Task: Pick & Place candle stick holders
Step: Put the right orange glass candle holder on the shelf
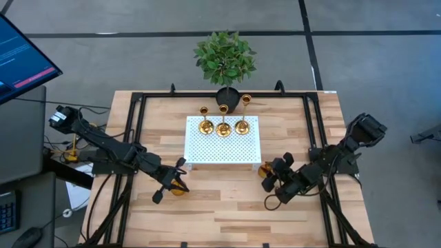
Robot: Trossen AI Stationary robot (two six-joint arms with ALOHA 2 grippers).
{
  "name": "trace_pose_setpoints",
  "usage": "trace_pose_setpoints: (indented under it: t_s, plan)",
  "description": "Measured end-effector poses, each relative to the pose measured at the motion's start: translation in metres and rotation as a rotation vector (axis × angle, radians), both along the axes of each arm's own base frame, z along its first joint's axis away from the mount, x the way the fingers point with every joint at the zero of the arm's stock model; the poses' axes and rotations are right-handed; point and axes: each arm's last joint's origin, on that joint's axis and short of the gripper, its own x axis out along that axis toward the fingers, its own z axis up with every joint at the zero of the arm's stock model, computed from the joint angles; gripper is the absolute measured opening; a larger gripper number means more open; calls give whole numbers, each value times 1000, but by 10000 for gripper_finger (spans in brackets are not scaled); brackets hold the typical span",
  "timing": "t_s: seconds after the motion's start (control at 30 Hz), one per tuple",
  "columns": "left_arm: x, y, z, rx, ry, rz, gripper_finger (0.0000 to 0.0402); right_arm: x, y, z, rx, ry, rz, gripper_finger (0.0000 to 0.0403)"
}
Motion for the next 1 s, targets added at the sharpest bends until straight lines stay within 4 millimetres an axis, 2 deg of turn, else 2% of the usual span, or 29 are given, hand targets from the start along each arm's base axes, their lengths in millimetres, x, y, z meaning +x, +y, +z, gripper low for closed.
trace_pose_setpoints:
  t_s: [0.27, 0.6, 0.8, 1.0]
  plan:
    - [0, 0, 0, -14, 4, 3, 7, 4, 13, 8, 57, 0, 47, 131]
    - [0, 0, 1, -28, 0, 5, 5, 14, 36, 28, 178, -13, 125, 118]
    - [0, 0, 1, -29, -2, 5, 8, 26, 52, 57, 185, -28, 158, 118]
    - [0, 0, 2, -32, -7, 5, 5, 46, 62, 100, 146, -52, 219, 119]
